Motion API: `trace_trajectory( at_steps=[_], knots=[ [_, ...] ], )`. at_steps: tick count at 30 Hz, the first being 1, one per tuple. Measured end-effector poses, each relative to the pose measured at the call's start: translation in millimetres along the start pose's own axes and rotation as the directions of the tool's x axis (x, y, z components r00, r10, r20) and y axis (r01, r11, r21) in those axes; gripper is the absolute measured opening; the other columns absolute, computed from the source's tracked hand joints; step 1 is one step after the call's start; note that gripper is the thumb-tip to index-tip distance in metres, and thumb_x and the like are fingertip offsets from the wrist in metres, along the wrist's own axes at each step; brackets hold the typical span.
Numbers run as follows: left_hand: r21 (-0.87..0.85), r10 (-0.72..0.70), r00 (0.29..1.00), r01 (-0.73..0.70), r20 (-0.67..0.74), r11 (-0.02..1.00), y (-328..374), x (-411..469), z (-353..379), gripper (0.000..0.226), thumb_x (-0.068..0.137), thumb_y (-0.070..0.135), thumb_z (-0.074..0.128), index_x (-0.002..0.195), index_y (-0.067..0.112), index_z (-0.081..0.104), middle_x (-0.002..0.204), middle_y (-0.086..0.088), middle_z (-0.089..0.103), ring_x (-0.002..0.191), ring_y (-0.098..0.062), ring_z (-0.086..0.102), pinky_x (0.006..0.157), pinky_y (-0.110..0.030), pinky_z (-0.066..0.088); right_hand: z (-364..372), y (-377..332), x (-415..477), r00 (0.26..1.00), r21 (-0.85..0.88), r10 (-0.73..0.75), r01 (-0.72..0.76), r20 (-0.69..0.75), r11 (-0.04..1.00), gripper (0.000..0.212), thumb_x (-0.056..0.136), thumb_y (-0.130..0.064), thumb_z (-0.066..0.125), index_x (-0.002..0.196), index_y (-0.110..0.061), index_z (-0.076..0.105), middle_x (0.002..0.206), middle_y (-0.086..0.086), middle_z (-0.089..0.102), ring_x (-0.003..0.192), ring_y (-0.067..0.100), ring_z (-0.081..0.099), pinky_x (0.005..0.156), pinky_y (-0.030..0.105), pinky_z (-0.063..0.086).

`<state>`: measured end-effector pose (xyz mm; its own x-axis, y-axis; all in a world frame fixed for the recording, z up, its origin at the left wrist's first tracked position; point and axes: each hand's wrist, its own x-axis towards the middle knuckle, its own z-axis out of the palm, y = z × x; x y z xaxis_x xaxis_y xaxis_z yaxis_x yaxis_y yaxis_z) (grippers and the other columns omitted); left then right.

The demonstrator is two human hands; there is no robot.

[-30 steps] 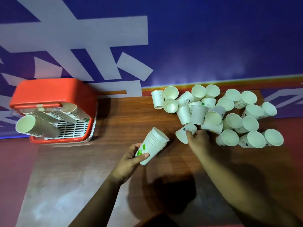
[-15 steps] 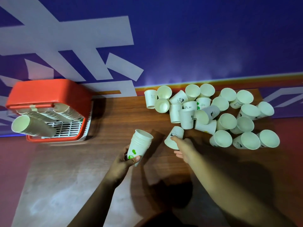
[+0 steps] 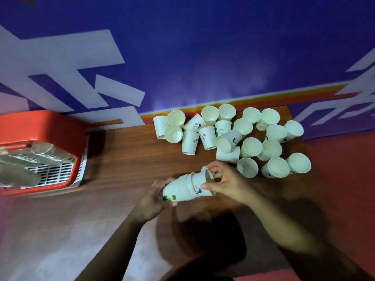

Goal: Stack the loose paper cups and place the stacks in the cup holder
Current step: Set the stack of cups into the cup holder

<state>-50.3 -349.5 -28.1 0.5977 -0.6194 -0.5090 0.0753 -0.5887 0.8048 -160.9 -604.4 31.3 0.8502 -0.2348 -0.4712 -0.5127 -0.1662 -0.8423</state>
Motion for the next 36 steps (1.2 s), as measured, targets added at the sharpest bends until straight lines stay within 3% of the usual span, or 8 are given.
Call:
trace_trajectory(
  at_steps=[5,10,15,19,23,26,30,36],
  knots=[
    [-0.040,-0.010,0.999,0.011,0.046,0.999,-0.8,0.2,19.5,0.067,0.073,0.008,0.087,0.124,0.037,0.056,0.127,0.000,0.055,0.109,0.008,0.057,0.088,-0.011,0.047,27.9,19.3,-5.5,0.998,-0.183,-0.065,0.061,-0.013,0.981,0.063,0.077,-0.050,0.073,0.132,-0.028,0.053,0.126,-0.010,0.060,0.113,0.004,0.057,0.098,0.029,0.048],
    [-0.200,-0.093,0.995,0.082,-0.045,0.976,-19.1,-9.3,12.9,0.077,0.069,0.027,0.088,0.139,0.027,0.054,0.136,0.000,0.063,0.126,-0.018,0.059,0.105,-0.040,0.049,21.5,39.6,9.0,0.900,-0.324,-0.155,0.017,-0.407,0.946,0.044,0.087,-0.046,0.061,0.116,-0.012,0.058,0.113,0.006,0.061,0.109,0.024,0.057,0.093,0.038,0.048],
    [-0.298,-0.159,0.982,0.122,-0.103,0.947,-28.0,-18.3,10.1,0.081,0.065,0.030,0.085,0.140,0.026,0.053,0.132,0.004,0.066,0.123,-0.015,0.061,0.102,-0.035,0.049,38.5,61.0,22.6,0.959,-0.588,0.000,-0.174,-0.283,0.790,0.071,0.084,-0.058,0.058,0.132,-0.009,0.044,0.124,0.016,0.050,0.116,0.034,0.049,0.094,0.038,0.042],
    [-0.343,-0.175,0.975,0.118,-0.138,0.932,-32.4,-24.7,12.2,0.081,0.062,0.031,0.085,0.138,0.027,0.056,0.130,0.004,0.068,0.121,-0.016,0.063,0.104,-0.040,0.049,61.9,71.6,31.0,0.938,-0.490,0.121,-0.277,-0.326,0.826,0.076,0.086,-0.050,0.061,0.140,-0.005,0.032,0.132,0.019,0.051,0.119,0.033,0.052,0.095,0.037,0.043],
    [-0.347,-0.184,0.972,0.123,-0.149,0.930,-36.8,-31.2,10.0,0.081,0.063,0.028,0.086,0.138,0.026,0.055,0.132,0.003,0.067,0.123,-0.018,0.062,0.106,-0.043,0.049,65.5,66.7,29.7,0.890,-0.169,0.315,-0.384,-0.331,0.908,0.071,0.080,-0.031,0.074,0.131,-0.003,0.033,0.121,0.017,0.060,0.106,0.032,0.062,0.079,0.032,0.047],
    [-0.331,-0.192,0.965,0.125,-0.179,0.935,-40.2,-35.6,7.2,0.081,0.060,0.028,0.087,0.136,0.028,0.057,0.129,0.004,0.068,0.120,-0.017,0.063,0.099,-0.038,0.053,52.4,51.6,21.1,0.907,-0.028,0.296,-0.319,-0.298,0.947,0.052,0.078,-0.033,0.074,0.114,-0.010,0.044,0.106,0.007,0.061,0.086,0.019,0.061,0.063,0.029,0.046],
    [-0.229,-0.151,0.971,0.107,-0.184,0.967,-36.1,-34.8,5.8,0.068,0.072,-0.002,0.084,0.130,0.023,0.059,0.130,0.003,0.062,0.113,-0.007,0.063,0.081,-0.014,0.052,26.0,24.8,9.9,0.973,0.097,0.080,-0.060,-0.217,0.993,0.035,0.070,-0.038,0.073,0.103,-0.029,0.064,0.110,-0.002,0.063,0.096,0.012,0.063,0.075,0.026,0.052],
    [-0.074,-0.015,0.996,0.008,-0.090,0.997,-20.6,-26.3,11.1,0.070,0.069,-0.002,0.086,0.124,0.031,0.059,0.128,-0.001,0.056,0.110,0.009,0.057,0.086,-0.005,0.044,5.2,0.6,0.2,0.994,-0.226,-0.014,0.038,0.106,0.973,0.083,0.063,-0.061,0.075,0.136,-0.053,0.036,0.119,-0.015,0.058,0.103,0.010,0.063,0.093,0.034,0.052]
  ],
)
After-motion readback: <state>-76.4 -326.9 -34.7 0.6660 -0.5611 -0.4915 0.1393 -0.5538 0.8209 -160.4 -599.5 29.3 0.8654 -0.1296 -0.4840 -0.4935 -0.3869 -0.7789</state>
